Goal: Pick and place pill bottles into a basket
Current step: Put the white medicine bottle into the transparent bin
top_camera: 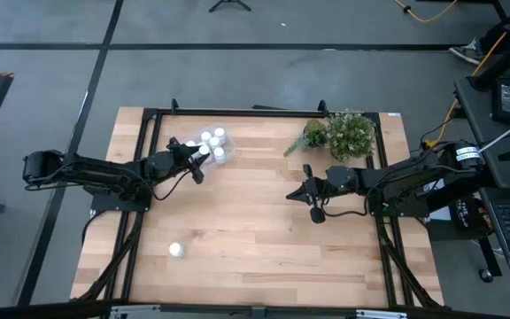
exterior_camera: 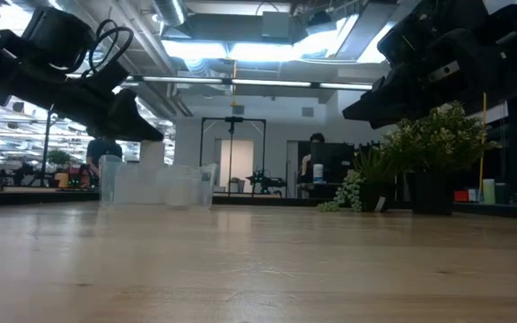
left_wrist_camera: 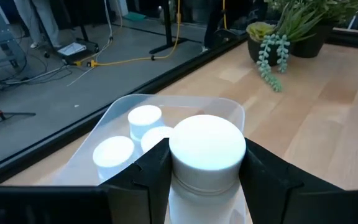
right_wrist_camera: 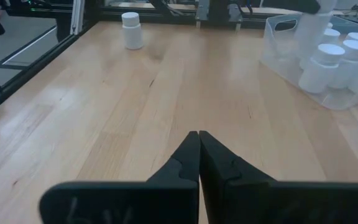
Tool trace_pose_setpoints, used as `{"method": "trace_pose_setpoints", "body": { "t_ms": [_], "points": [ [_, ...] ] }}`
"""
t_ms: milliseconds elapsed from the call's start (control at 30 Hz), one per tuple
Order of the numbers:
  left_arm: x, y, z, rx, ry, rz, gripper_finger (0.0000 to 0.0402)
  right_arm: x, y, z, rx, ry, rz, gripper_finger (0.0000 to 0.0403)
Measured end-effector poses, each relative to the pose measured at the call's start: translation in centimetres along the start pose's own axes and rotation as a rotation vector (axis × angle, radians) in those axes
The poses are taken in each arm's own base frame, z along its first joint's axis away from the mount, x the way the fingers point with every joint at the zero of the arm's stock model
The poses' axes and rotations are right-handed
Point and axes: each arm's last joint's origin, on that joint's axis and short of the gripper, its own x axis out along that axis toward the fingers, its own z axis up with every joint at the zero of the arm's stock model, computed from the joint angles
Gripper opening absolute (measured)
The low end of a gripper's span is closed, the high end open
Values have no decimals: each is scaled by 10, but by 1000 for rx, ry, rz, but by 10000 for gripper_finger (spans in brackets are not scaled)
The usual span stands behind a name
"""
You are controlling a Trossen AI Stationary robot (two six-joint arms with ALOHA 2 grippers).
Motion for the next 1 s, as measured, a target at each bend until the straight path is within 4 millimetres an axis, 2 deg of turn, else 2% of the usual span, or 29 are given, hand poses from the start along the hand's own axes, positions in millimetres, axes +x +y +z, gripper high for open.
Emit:
{"method": "trace_pose_setpoints", "body": {
  "t_ms": [367, 600, 1000],
  "points": [
    [3, 0, -7, 25, 45, 20, 152, 0, -1, 3, -25, -30, -10, 2],
    [14, 3, -5, 36, 80, 64, 152, 0, -1, 4, -32, -44, -13, 2],
    [28, 9, -9, 1, 107, 22, 152, 0, -1, 4, -37, -44, -13, 2]
  ]
}}
